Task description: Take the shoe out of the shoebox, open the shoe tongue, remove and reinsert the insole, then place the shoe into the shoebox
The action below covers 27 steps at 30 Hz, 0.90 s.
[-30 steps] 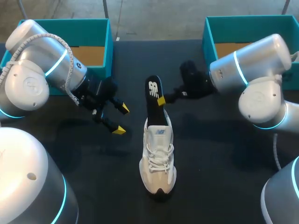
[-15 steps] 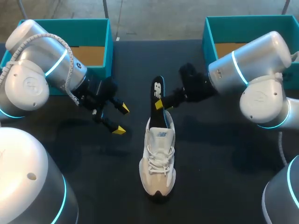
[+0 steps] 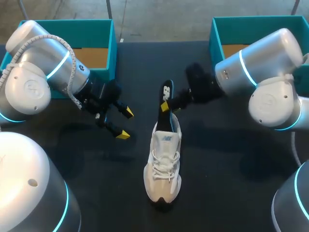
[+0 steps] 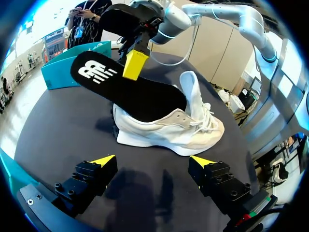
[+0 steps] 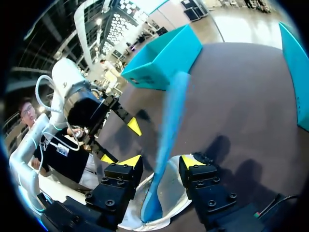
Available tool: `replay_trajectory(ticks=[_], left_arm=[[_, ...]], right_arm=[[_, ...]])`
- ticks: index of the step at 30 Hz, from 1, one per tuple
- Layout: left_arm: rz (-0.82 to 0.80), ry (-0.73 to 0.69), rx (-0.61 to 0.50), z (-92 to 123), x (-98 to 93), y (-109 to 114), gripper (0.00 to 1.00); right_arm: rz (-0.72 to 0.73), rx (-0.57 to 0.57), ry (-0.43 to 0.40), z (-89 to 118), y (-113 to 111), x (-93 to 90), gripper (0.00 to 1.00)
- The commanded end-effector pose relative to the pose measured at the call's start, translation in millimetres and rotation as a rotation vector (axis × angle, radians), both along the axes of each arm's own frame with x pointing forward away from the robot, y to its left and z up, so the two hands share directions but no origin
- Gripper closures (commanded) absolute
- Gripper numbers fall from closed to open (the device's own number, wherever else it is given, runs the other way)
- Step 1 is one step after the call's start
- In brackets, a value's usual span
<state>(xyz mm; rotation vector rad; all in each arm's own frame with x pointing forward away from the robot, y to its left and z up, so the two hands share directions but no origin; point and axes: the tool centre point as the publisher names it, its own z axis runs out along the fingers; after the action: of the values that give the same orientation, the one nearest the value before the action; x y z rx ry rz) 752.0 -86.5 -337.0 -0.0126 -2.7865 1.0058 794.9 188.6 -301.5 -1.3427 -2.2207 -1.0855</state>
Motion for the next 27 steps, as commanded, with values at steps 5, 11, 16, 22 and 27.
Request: replay_trajectory(ticks=[5,11,16,22,27], left_arm=[[0.000,-0.001,0.002,-0.1,-0.1,-0.2,0.00],[0.000,-0.001,0.002,-0.1,-0.1,-0.2,0.00],[0.000,-0.001,0.002,-0.1,-0.1,-0.2,0.00],[0.000,-0.001,0.002,-0.1,-0.1,-0.2,0.00],[0.000,-0.001,0.002,-0.1,-0.1,-0.2,0.00]], right_arm=[[-0.001,-0.014,-0.011,4.1,6.6,8.9,0.51],[-0.048,-0.050,-0.008,9.7,-2.3,-6.7,0.48],[-0.092,-0.063,-0.019,13.5,-13.5,-14.0,0.38],[-0.150,-0.054,-0.003,11.0,-13.8,-25.7,0.34],[-0.199,-0.060,0.044,2.2,-11.7,-37.2,0.41]])
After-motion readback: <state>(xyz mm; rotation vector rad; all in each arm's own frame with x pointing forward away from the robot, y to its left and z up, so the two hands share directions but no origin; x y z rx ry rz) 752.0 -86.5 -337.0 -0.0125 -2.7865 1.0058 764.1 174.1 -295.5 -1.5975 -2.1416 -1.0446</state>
